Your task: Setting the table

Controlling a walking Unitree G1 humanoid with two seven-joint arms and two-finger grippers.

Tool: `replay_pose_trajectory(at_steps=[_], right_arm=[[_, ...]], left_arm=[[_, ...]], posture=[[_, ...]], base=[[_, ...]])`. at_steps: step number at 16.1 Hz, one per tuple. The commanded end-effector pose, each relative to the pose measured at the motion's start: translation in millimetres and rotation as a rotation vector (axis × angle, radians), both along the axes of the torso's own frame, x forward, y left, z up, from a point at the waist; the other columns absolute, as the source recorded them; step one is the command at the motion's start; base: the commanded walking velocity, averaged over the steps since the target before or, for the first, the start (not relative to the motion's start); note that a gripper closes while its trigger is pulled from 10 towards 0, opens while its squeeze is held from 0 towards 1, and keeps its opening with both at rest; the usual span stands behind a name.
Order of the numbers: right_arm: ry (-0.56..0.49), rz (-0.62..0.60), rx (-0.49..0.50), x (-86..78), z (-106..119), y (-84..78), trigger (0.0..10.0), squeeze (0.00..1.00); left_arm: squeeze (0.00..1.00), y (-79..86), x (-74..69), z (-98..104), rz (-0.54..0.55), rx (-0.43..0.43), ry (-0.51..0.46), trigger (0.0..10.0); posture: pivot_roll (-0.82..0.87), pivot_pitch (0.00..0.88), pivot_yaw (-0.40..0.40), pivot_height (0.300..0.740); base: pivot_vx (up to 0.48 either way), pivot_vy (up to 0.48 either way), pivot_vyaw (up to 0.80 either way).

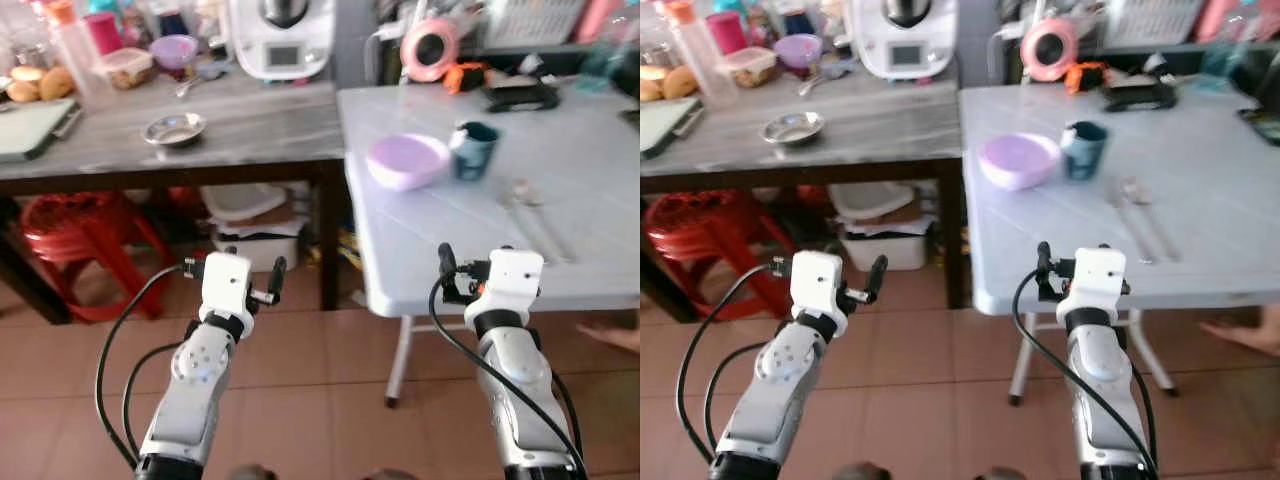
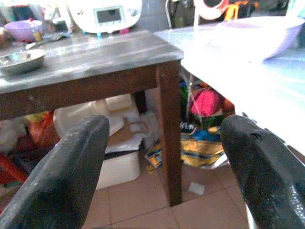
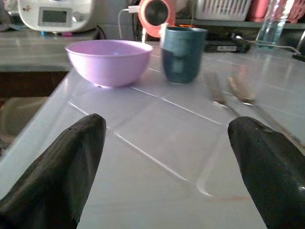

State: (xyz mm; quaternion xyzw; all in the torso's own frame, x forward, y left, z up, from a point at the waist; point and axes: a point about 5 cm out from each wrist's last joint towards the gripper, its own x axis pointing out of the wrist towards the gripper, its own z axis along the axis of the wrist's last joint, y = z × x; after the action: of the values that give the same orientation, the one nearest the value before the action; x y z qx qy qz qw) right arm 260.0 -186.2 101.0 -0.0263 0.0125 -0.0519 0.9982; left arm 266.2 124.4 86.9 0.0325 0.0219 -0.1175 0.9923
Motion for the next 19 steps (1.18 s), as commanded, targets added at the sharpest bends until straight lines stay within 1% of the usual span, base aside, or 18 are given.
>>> replay_pose_trajectory(at_steps=[1,4,5,7,10,12,15,18,19], right_arm=[[-0.021,0.034,0.01,1.2,4.6,9.1,10.0,0.0],[-0.025,0.057,0.01,1.2,4.5,11.6,10.0,0.0],[-0.023,0.057,0.002,1.7,3.9,12.5,10.0,0.0],[-0.025,0.054,0.004,3.1,4.5,12.5,10.0,0.0],[-0.035,0.067,-0.01,3.6,6.3,13.3,10.0,0.0],[-0.039,0.065,-0.01,4.2,7.4,12.6,10.0,0.0],[-0.042,0.082,-0.013,3.5,7.8,12.3,10.0,0.0],[-0.019,0.083,-0.027,-1.8,3.0,8.5,10.0,0.0],[-0.007,0.074,-0.022,-3.4,0.3,7.6,10.0,0.0]], left_arm=[[0.0,9.4,1.1,0.3,0.033,0.029,-0.001,10.0],[0.0,12.4,1.3,-2.8,0.063,0.033,0.01,10.0],[0.0,12.4,0.2,-5.7,0.064,0.027,0.024,10.0],[0.0,8.1,0.2,-3.4,0.04,0.005,0.005,10.0],[0.0,6.5,2.0,-0.2,0.019,-0.039,-0.007,10.0],[0.0,3.6,2.1,0.6,0.0,-0.044,-0.011,10.0],[0.0,2.6,0.4,0.0,-0.015,-0.062,-0.009,10.0],[0.0,0.9,-1.7,-1.8,-0.014,-0.069,-0.006,10.0],[0.0,0.7,-1.7,-3.2,-0.013,-0.072,-0.003,10.0]], posture=[[-0.05,0.0,0.041,0.74],[-0.05,0.0,0.044,0.74],[-0.05,0.0,0.044,0.74],[-0.06,0.0,0.043,0.74],[-0.07,0.0,0.042,0.74],[-0.07,0.0,0.042,0.74],[-0.07,0.0,0.037,0.74],[-0.06,0.0,0.002,0.74],[-0.05,0.0,0.014,0.74]], base=[[0.0,-0.364,0.0],[0.0,-0.368,0.0],[0.0,-0.311,0.41],[0.0,0.0,0.21],[0.0,0.0,0.0],[0.0,0.0,0.0],[0.3,0.0,0.0],[0.315,0.0,0.0],[0.311,0.0,0.0]])
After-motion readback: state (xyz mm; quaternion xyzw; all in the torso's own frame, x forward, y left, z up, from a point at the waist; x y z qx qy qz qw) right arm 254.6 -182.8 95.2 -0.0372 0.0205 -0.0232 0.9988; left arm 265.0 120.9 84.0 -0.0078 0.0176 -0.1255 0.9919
